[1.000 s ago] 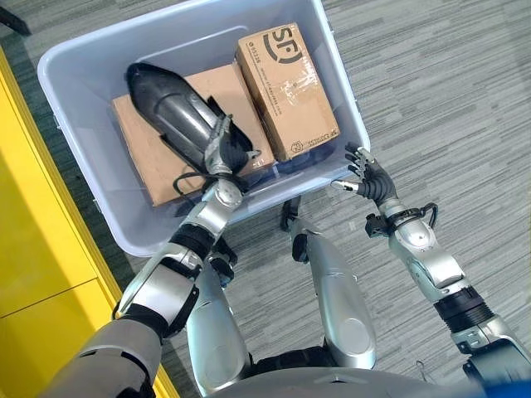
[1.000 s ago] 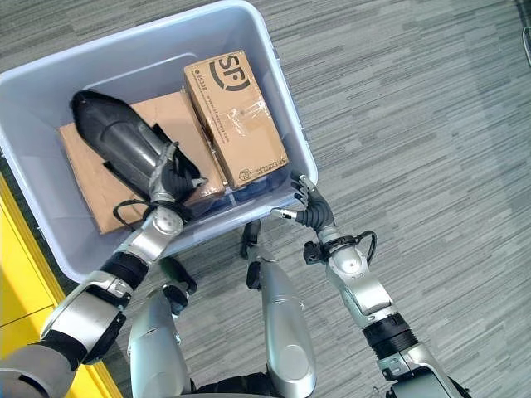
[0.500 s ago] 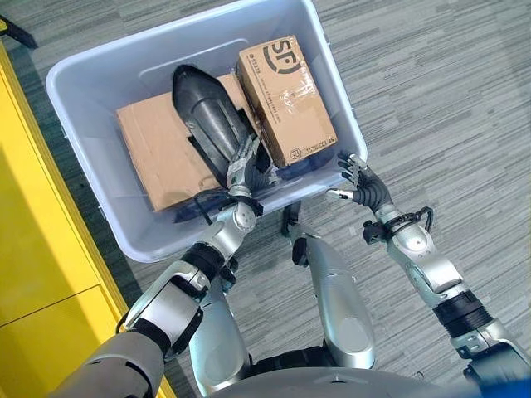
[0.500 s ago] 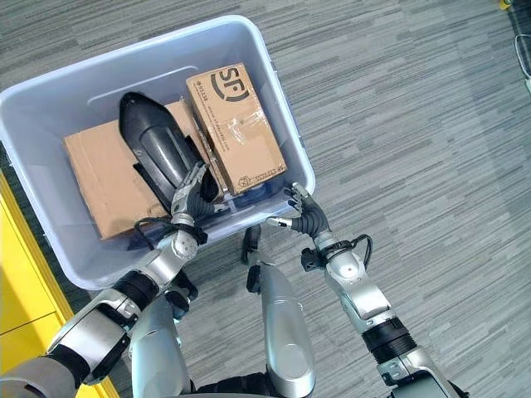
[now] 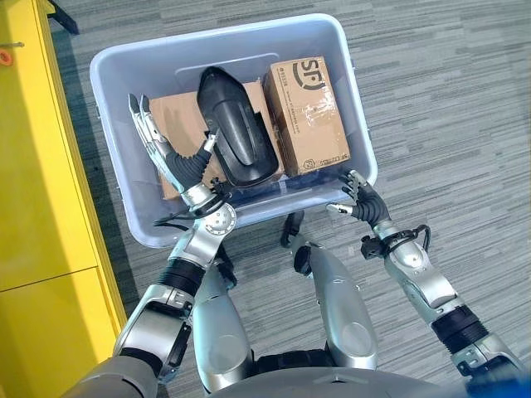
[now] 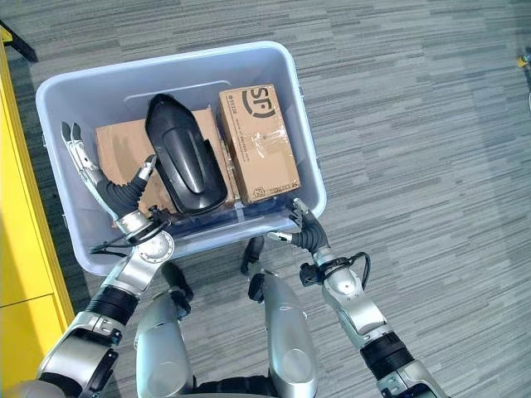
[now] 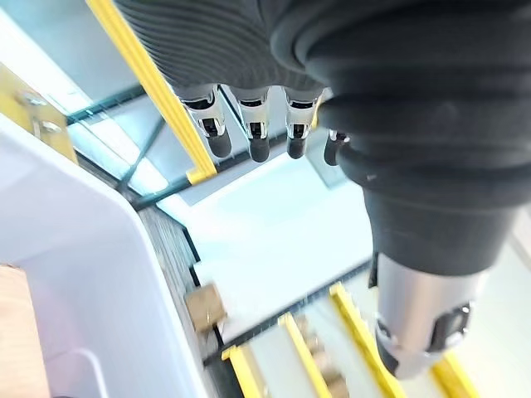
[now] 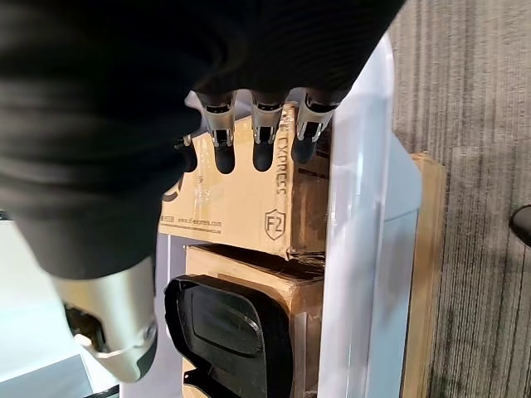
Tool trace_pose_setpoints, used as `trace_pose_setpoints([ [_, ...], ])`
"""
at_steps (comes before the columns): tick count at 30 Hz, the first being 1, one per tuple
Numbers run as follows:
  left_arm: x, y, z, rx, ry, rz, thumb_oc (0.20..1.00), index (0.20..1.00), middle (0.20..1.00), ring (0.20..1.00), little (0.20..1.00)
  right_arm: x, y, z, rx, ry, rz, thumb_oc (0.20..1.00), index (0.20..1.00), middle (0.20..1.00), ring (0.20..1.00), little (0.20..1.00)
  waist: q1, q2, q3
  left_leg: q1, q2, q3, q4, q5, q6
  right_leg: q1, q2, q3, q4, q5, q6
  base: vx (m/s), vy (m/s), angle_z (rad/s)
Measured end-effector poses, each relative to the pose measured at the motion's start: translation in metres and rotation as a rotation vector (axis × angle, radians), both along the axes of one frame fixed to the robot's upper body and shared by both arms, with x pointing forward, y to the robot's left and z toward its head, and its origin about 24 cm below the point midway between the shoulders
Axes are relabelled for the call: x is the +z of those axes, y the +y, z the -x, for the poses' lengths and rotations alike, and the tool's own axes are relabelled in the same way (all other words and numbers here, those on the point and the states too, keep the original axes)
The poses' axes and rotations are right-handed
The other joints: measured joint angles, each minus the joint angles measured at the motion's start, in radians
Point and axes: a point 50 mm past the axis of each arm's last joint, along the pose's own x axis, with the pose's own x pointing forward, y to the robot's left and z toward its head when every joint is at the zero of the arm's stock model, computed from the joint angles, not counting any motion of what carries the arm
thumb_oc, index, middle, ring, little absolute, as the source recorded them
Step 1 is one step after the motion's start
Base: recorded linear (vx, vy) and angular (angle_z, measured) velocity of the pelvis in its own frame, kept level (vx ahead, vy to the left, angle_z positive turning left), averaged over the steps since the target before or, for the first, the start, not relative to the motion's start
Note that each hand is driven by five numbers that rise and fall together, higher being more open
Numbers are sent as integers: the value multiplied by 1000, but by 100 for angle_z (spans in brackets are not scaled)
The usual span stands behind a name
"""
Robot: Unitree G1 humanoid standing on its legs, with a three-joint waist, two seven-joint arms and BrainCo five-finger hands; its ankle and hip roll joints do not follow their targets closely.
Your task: Move parts from the plastic box to the shelf.
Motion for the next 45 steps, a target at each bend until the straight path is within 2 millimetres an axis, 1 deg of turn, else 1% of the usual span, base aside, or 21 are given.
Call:
trace_pose_setpoints([
  [1, -1, -3, 0, -10, 6, 6, 1000, 1000, 1000, 1000, 1000, -2, 2, 1, 7, 7, -3, 1000, 1000, 1000, 1000, 1000, -5, -15, -10, 0, 6, 0, -1, 2, -4, 0, 8, 0, -4, -1, -1, 11, -120, -6],
  [2, -2, -4, -1, -21, 22, 12, 1000, 1000, 1000, 1000, 1000, -3, 2, 1, 7, 8, -5, 1000, 1000, 1000, 1000, 1000, -7, -23, -15, 0, 10, 1, -1, 2, -5, 0, 12, 0, -6, -1, -1, -1, -118, -10],
  [3, -7, -7, -5, -54, 88, 53, 1000, 1000, 1000, 1000, 1000, -6, 2, 2, -1, 20, -6, 1000, 1000, 1000, 1000, 1000, -12, -32, -21, 0, 17, 2, 1, 1, -8, 1, 18, 0, -9, -1, -1, -2, -55, -7],
  [5, -14, -5, -9, -54, 169, 84, 1000, 1000, 1000, 1000, 1000, -9, 1, 4, -1, 31, -6, 1000, 1000, 1000, 1000, 1000, -18, -36, -23, -1, 20, 2, 4, 1, -9, 2, 22, 1, -13, -1, -1, -2, -4, -2],
  [6, -21, -4, -12, -73, 239, 140, 1000, 1000, 1000, 1000, 1000, -9, 2, 4, 4, 30, -5, 1000, 1000, 1000, 1000, 1000, -30, -36, -24, -1, 20, 3, 6, 1, -9, 2, 21, 2, -14, -1, -1, 0, 0, 0],
  [8, -33, 0, -17, -80, 344, 209, 1000, 1000, 1000, 1000, 1000, -8, 3, 3, 9, 29, -4, 1000, 1000, 1000, 1000, 1000, -37, -36, -24, 0, 21, 6, 7, -2, -11, 2, 22, 6, -14, -1, -1, 7, -39, -4],
  [9, -47, -1, -23, -114, 452, 360, 1000, 1000, 1000, 1000, 1000, -9, 3, 3, 10, 34, -3, 1000, 1000, 1000, 1000, 1000, -41, -36, -24, -2, 25, 7, 9, -4, -11, 2, 24, 5, -15, -1, -1, 3, -65, -1],
  [10, -54, -3, -25, -130, 499, 430, 1000, 1000, 1000, 1000, 1000, -9, 3, 3, 12, 35, -3, 1000, 1000, 1000, 1000, 1000, -42, -36, -24, -8, 29, 5, 15, -5, -12, 2, 28, 2, -19, -1, -1, 2, -54, 0],
  [11, -60, -6, -26, -139, 545, 459, 1000, 1000, 1000, 1000, 1000, -9, 4, 3, 13, 39, -6, 1000, 1000, 1000, 1000, 1000, -42, -37, -24, -15, 35, 4, 20, -7, -13, 0, 33, 0, -24, -1, -1, 0, 0, 0],
  [12, -70, -12, -25, -157, 626, 473, 1000, 1000, 1000, 1000, 1000, -9, 8, 3, 17, 41, -22, 1000, 1000, 1000, 1000, 1000, -47, -40, -26, -24, 41, 3, 23, -7, -13, -6, 39, 0, -26, -1, -1, 5, -5, -5],
  [13, -73, -14, -25, -172, 650, 520, 1000, 1000, 1000, 1000, 1000, -8, 10, 2, 23, 42, -22, 1000, 1000, 1000, 1000, 1000, -52, -40, -26, -26, 46, 4, 23, -8, -14, -9, 42, 0, -28, -1, -1, 13, 1, -6],
  [15, -73, -14, -27, -157, 642, 613, 1000, 1000, 1000, 1000, 1000, -6, 9, -1, 21, 41, -19, 1000, 1000, 1000, 1000, 1000, -60, -40, -26, -26, 47, 7, 22, -9, -15, -10, 45, 2, -29, -1, 0, 14, -6, -5],
  [18, -63, -9, -31, -42, 577, 649, 1000, 1000, 1000, 1000, 1000, -5, 10, -2, 20, 47, -12, 1000, 1000, 1000, 1000, 1000, -73, -40, -26, -26, 50, 13, 20, -9, -16, -14, 47, 3, -28, -3, -1, 5, -8, -1],
  [21, -58, 8, -28, 108, 499, 745, 1000, 1000, 1000, 1000, 1000, -5, 12, -3, 19, 51, -23, 1000, 1000, 1000, 1000, 1000, -77, -40, -26, -27, 51, 12, 21, -11, -20, -14, 46, 2, -21, -7, -7, 21, -45, 1],
  [23, -60, 19, -27, 147, 517, 749, 1000, 1000, 1000, 1000, 1000, -3, 14, -4, 15, 49, -37, 1000, 1000, 1000, 1000, 1000, -76, -40, -26, -27, 54, 11, 25, -11, -20, -16, 47, 0, -18, -9, -12, 23, -31, 2],
  [27, -68, 18, -31, 138, 627, 732, 1000, 1000, 1000, 1000, 1000, 2, 15, -8, 9, 41, -64, 1000, 1000, 1000, 1000, 1000, -68, -40, -26, -30, 55, 5, 38, -16, -23, -20, 44, 0, -4, -13, -19, 0, 0, 0],
  [36, -61, 26, -38, 206, 715, 683, 1000, 1000, 1000, 1000, 1000, 1, 15, -10, 13, 64, -56, 1000, 1000, 1000, 1000, 1000, -90, -40, -26, -58, 57, 27, 55, -26, -18, -59, 39, 21, 16, -20, -10, 13, 20, -6],
  [38, -58, 33, -42, 247, 768, 627, 1000, 1000, 1000, 1000, 1000, 5, 14, -12, 16, 56, -43, 1000, 1000, 1000, 1000, 1000, -95, -41, -27, -64, 55, 29, 56, -26, -17, -81, 32, 24, 27, -24, -7, 12, 19, 0],
  [39, -57, 32, -44, 259, 802, 601, 1000, 1000, 1000, 1000, 1000, 8, 14, -14, 17, 47, -39, 1000, 1000, 1000, 1000, 1000, -98, -41, -27, -69, 55, 31, 56, -29, -11, -92, 28, 29, 35, -24, -6, 6, 28, -9],
  [42, -55, 36, -46, 305, 854, 537, 1000, 1000, 1000, 1000, 1000, 15, 14, -19, 24, 30, -29, 1000, 1000, 1000, 1000, 1000, -112, -41, -27, -95, 54, 34, 63, -28, -12, -124, 26, 40, 45, -24, -5, 6, 28, -9],
  [45, -57, 36, -45, 326, 886, 470, 1000, 1000, 1000, 1000, 1000, 21, 14, -22, 27, 15, -25, 1000, 1000, 1000, 1000, 1000, -113, -40, -27, -99, 53, 55, 60, -26, -11, -147, 24, 50, 53, -23, -3, 7, 25, -10],
])
